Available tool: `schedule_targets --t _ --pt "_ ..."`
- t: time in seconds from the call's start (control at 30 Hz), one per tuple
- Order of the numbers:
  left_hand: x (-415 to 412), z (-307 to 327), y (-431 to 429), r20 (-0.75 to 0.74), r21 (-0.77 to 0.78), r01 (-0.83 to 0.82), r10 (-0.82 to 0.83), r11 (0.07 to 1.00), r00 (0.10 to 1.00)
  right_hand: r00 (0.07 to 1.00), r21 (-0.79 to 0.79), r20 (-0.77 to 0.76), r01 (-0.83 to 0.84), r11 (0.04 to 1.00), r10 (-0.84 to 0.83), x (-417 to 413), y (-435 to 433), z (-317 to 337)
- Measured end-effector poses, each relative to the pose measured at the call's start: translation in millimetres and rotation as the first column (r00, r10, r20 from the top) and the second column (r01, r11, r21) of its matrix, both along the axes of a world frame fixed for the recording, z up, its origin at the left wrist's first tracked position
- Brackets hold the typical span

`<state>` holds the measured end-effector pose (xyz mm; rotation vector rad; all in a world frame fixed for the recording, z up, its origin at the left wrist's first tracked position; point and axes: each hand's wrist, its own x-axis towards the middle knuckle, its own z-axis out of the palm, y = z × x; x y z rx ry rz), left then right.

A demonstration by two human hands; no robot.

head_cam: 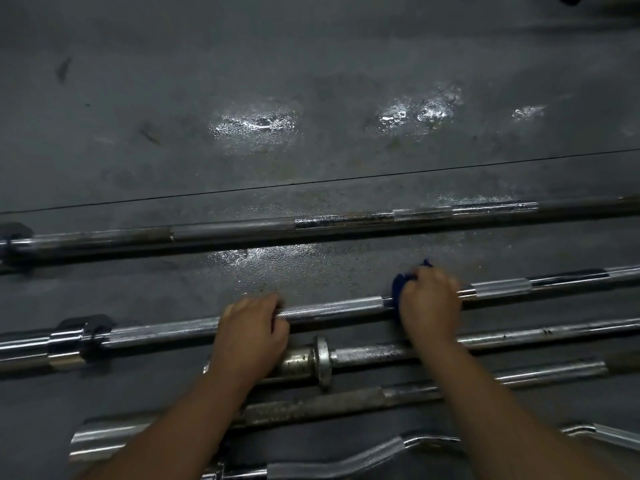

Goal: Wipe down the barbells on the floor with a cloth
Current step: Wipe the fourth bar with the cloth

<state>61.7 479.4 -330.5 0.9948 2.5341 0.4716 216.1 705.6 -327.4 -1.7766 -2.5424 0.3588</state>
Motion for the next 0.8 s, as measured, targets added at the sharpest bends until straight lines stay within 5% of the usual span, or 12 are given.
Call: schedule_targets --t 0.1,0.23,0.33,0.47,0.57,0.7,0.8 --pt "-1 0 2 0.042 0.055 -0.062 0.059 0.997 0.997 0.944 -0.219 -0.191 -0.309 0.926 0.27 -58 -82 2" --pt "-5 -9 0 0.158 0.101 -0.118 0.101 0.988 0.982 0.793 -0.197 -0.235 -0.605 0.772 0.562 -74 -107 3" --pt "-5 -10 -4 0.157 0.104 -0.079 0.062 0.991 0.986 0.91 -0.131 -0.015 -0.414 0.901 0.415 -26 -35 -6" --pt "14 -12 -1 -0.076 -0.013 0.085 -0.086 0.996 0.993 0.993 0.082 0.014 -0.114 0.99 0.113 8 -5 -10" --pt "25 -13 4 -0.149 -0.052 0.091 -0.097 0.995 0.984 0.956 0.074 -0.118 -0.26 0.963 0.267 -15 -69 -10" --pt "21 -15 4 -0.155 -0.029 0.082 -0.085 0.996 0.984 0.798 0.048 -0.158 -0.583 0.811 0.582 -15 -75 -15" --pt "10 -19 11 -0.157 0.027 0.096 -0.091 0.995 0.983 0.931 0.131 -0.076 -0.345 0.93 0.356 1 -14 -21"
